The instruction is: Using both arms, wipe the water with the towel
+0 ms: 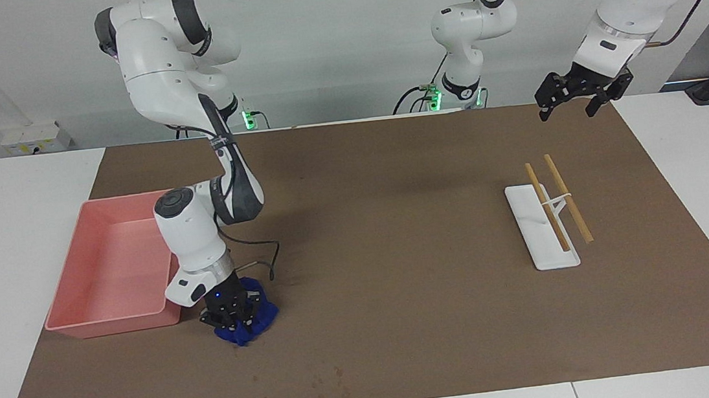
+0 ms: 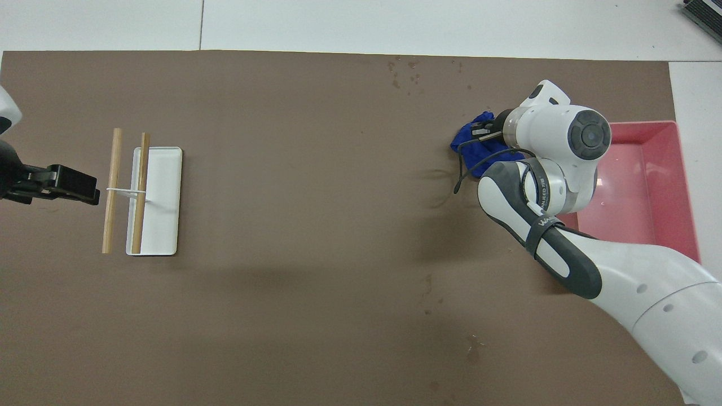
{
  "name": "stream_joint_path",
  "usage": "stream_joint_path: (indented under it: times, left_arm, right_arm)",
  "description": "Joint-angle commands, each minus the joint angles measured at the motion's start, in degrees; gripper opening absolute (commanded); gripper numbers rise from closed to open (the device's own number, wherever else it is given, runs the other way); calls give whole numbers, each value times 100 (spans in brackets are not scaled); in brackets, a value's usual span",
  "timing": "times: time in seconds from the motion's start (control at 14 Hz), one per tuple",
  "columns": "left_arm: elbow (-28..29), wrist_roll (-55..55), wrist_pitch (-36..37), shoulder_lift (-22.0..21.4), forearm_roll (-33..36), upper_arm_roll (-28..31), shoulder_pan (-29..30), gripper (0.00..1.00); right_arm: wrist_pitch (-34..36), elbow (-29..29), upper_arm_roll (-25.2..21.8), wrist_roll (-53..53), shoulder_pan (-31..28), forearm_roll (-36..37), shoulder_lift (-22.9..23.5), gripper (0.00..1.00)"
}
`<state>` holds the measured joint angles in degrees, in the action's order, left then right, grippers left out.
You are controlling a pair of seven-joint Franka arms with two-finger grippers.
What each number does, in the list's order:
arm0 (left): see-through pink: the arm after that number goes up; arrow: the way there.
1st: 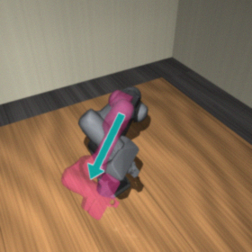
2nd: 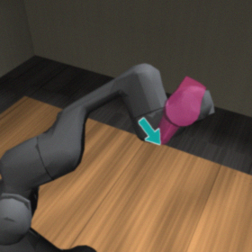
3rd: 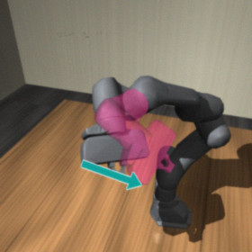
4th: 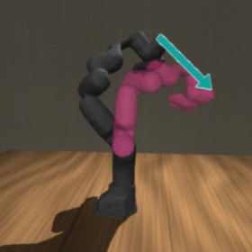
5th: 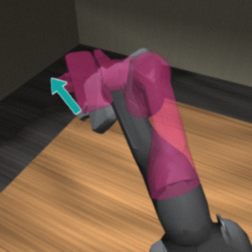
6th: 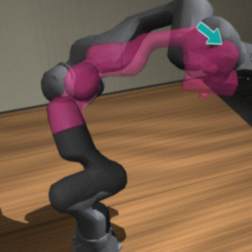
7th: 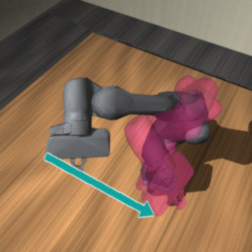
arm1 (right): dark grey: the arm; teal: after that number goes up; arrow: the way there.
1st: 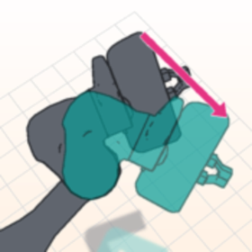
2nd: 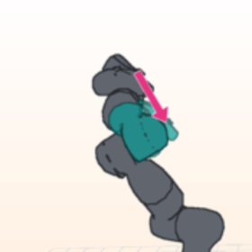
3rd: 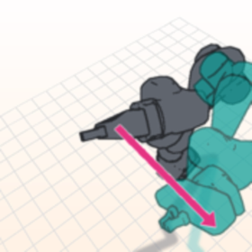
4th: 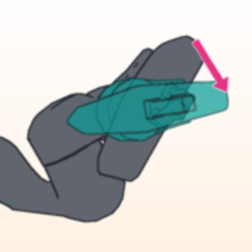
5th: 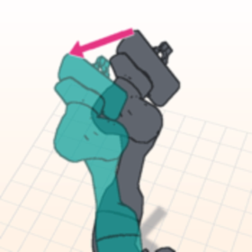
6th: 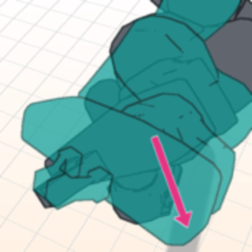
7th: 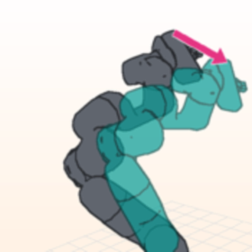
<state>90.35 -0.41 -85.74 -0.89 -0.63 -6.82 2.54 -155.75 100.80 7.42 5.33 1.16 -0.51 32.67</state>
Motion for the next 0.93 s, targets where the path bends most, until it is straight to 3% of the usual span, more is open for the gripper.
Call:
stream_joint_path:
  times: [0.0, 0.85]
  left_arm:
    - [167, -20, -92, -131, 89, -30, 36, 100]
    - [167, -20, -92, -131, 89, -30, 36, 100]
  right_arm:
    - [2118, 870, 119, -58, -54, -107, -365, 0]
    - [2127, 2303, 119, 21, -204, -107, -1561, 0]
